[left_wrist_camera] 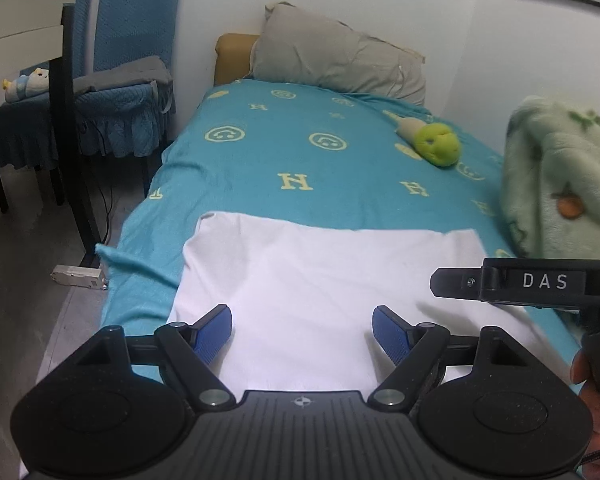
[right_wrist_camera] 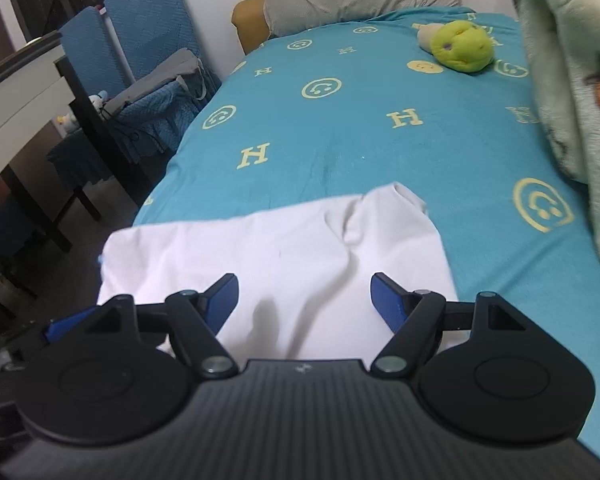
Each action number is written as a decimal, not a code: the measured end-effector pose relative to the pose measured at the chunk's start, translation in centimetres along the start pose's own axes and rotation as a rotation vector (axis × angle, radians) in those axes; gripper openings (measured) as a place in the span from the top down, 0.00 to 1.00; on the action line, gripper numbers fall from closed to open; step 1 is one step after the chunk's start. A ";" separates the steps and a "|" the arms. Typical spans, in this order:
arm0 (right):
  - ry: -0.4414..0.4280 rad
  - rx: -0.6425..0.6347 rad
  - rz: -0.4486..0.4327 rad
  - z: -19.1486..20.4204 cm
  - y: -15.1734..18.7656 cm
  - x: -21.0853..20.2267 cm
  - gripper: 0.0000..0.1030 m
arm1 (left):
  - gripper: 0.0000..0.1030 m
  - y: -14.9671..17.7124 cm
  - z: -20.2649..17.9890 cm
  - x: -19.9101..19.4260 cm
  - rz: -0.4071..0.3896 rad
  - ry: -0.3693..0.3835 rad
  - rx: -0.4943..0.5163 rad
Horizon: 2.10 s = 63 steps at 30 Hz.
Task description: Fold clothes
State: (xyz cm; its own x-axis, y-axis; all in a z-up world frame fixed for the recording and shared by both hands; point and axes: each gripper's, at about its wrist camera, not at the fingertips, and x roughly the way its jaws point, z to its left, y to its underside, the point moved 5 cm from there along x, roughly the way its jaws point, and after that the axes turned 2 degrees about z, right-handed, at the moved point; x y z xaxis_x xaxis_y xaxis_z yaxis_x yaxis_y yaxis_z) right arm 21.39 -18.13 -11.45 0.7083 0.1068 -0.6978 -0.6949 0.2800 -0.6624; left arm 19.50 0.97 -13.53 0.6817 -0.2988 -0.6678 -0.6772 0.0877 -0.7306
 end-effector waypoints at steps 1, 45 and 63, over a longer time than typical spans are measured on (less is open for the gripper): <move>-0.004 0.001 -0.002 0.2 0.3 -0.8 0.28 | 0.23 0.3 -0.2 -0.7 0.000 -0.003 -0.003; 0.019 0.073 0.085 -1.2 3.7 -2.7 0.30 | 0.69 8.3 6.8 -0.1 0.165 0.308 -0.977; -0.606 0.848 0.293 0.6 8.9 -3.0 0.09 | 0.77 6.7 6.0 -2.5 0.029 0.404 -0.953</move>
State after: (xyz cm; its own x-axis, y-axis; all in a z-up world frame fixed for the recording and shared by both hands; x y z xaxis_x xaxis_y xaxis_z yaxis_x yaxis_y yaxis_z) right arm 13.13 -15.36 -15.09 0.6339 0.6658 -0.3936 -0.6997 0.7105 0.0750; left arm 14.92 8.03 -17.63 0.6371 -0.6203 -0.4576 -0.7499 -0.6362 -0.1815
